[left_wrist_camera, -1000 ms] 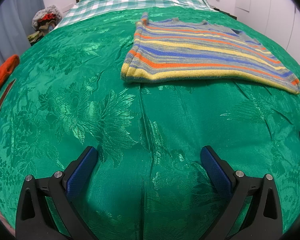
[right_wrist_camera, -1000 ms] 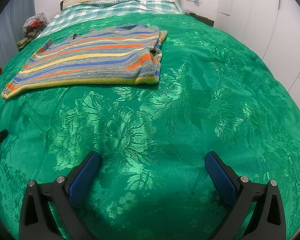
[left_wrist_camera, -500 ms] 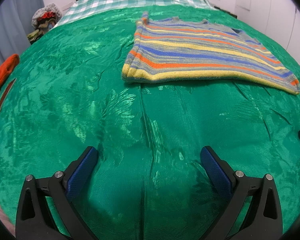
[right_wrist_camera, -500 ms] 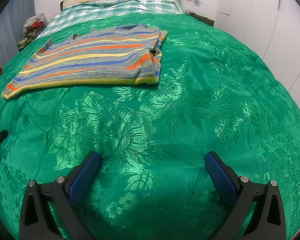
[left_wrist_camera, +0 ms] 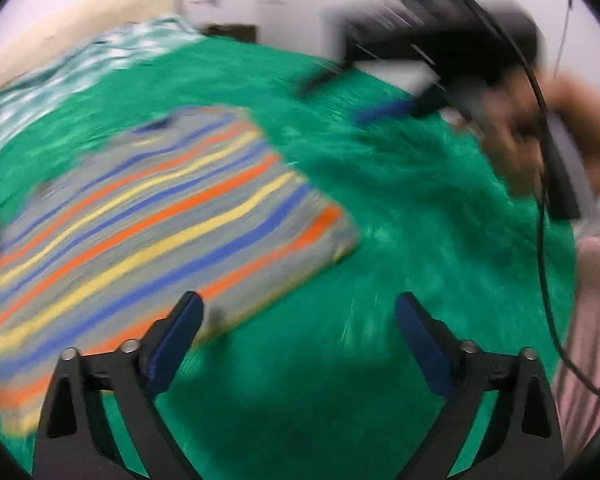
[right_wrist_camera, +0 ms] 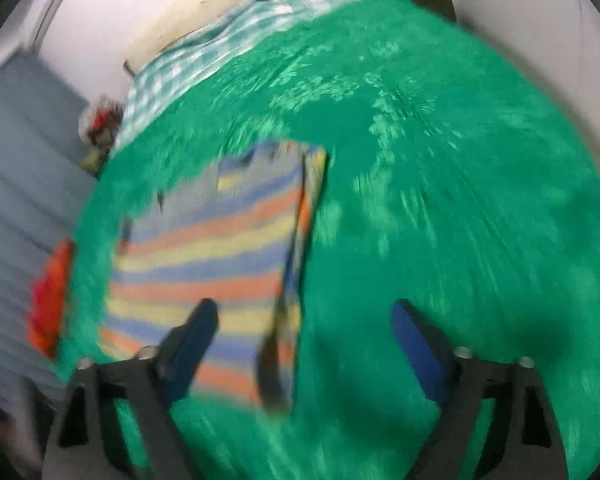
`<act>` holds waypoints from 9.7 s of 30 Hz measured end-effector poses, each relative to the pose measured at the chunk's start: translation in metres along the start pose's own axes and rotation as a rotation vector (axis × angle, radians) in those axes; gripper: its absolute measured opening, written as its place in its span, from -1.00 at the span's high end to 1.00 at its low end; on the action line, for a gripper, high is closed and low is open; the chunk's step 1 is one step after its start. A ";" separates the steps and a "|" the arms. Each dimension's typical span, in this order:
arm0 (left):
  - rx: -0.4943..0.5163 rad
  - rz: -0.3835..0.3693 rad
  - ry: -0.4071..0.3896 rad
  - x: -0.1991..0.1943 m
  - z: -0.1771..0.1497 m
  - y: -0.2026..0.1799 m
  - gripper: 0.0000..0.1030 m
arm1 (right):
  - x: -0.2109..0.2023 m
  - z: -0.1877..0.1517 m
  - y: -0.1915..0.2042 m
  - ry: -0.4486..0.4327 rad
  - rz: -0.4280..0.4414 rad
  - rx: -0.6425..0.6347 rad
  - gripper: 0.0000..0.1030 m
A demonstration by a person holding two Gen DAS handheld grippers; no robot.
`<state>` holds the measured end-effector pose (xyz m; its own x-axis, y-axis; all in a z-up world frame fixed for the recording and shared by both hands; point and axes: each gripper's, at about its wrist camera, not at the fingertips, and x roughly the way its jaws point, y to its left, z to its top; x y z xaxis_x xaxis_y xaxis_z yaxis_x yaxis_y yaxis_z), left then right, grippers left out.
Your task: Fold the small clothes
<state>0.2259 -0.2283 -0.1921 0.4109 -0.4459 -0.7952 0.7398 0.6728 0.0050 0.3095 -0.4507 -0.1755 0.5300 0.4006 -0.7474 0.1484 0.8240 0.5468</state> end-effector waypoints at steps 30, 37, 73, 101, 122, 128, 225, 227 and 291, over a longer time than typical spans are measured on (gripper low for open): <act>-0.718 0.049 -0.355 -0.155 -0.103 0.198 0.87 | 0.160 0.087 0.291 0.144 0.211 -0.281 0.85; -0.856 0.136 -0.249 -0.135 -0.155 0.234 0.74 | 0.253 0.045 0.355 0.197 0.179 -0.335 0.74; -0.670 0.239 -0.119 -0.158 -0.103 0.288 -0.30 | 0.164 -0.162 0.241 -0.003 0.018 -0.545 0.73; -0.764 0.205 -0.077 -0.117 -0.082 0.354 -0.31 | 0.151 -0.160 0.247 -0.004 -0.009 -0.507 0.63; -0.634 0.332 0.055 -0.169 -0.157 0.218 -0.89 | 0.095 -0.205 0.254 0.043 -0.175 -0.413 -0.56; -0.656 0.348 0.048 -0.178 -0.172 0.197 -0.89 | 0.069 -0.217 0.246 0.026 -0.320 -0.420 -0.71; -0.587 0.085 0.077 -0.026 -0.048 0.313 0.67 | 0.215 -0.033 0.250 0.056 0.045 -0.337 0.31; -0.548 0.143 0.059 -0.038 -0.040 0.300 0.71 | 0.206 -0.037 0.264 0.019 -0.007 -0.391 0.48; -0.571 0.603 -0.021 -0.347 -0.122 0.026 -0.94 | -0.165 -0.293 0.328 -0.138 -0.226 -0.567 -0.99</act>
<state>0.0372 0.0159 0.0097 0.6642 0.0802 -0.7432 0.0075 0.9935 0.1139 0.0258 -0.1296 0.0166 0.6456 0.1677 -0.7451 -0.1769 0.9819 0.0677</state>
